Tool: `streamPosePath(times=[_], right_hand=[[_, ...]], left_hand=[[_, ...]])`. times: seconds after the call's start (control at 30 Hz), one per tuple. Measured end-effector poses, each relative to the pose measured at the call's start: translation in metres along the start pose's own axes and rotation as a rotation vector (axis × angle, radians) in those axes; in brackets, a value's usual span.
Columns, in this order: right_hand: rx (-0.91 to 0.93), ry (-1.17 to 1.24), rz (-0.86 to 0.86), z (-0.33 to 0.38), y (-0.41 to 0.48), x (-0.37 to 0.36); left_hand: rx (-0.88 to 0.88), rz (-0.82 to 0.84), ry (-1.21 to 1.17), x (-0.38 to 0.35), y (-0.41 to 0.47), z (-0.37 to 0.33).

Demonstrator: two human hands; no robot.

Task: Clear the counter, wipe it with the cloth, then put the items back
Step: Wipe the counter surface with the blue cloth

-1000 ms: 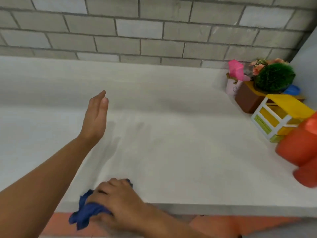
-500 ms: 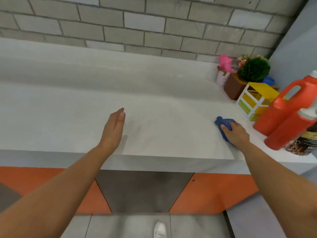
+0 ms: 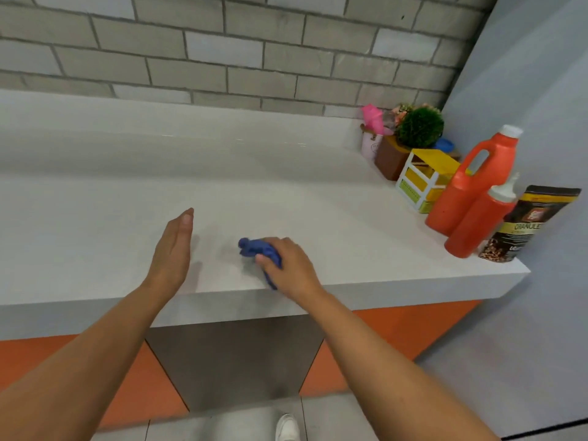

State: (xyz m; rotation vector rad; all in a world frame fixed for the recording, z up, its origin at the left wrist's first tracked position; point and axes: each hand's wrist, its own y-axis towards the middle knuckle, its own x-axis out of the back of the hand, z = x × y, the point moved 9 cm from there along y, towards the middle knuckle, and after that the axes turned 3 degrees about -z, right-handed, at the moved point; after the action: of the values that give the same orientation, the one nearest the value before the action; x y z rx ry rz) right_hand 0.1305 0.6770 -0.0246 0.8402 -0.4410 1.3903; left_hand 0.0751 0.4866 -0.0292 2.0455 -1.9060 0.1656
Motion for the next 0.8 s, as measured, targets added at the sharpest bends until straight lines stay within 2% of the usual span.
streamPosePath(times=[0.07, 0.13, 0.17, 0.23, 0.3, 0.47, 0.63, 0.73, 0.8], right_hand=[[-0.083, 0.033, -0.171, -0.049, 0.006, 0.058], [-0.302, -0.078, -0.283, -0.116, 0.003, 0.113], [-0.446, -0.17, -0.284, -0.148, -0.002, 0.131], [-0.673, -0.377, -0.181, -0.185, -0.016, 0.143], [-0.725, -0.522, -0.103, -0.177, -0.017, 0.127], [-0.418, -0.616, 0.054, -0.077, 0.022, 0.016], [-0.083, -0.526, 0.27, 0.044, 0.04, -0.111], [0.108, -0.447, 0.338, 0.08, 0.036, -0.138], [0.161, -0.425, 0.325, 0.067, 0.037, -0.125]], left_hand=[[0.004, -0.006, 0.008, 0.01, -0.003, 0.005], [0.024, -0.033, 0.001, 0.022, -0.006, 0.012], [0.032, -0.051, 0.0, 0.028, -0.007, 0.015], [0.032, -0.092, 0.011, 0.04, -0.008, 0.018], [0.037, -0.128, 0.023, 0.05, -0.007, 0.021], [0.054, -0.17, 0.021, 0.065, -0.001, 0.025], [0.077, -0.208, -0.016, 0.072, 0.001, 0.031], [0.069, -0.21, -0.04, 0.077, 0.003, 0.031], [0.057, -0.215, -0.024, 0.086, 0.005, 0.031]])
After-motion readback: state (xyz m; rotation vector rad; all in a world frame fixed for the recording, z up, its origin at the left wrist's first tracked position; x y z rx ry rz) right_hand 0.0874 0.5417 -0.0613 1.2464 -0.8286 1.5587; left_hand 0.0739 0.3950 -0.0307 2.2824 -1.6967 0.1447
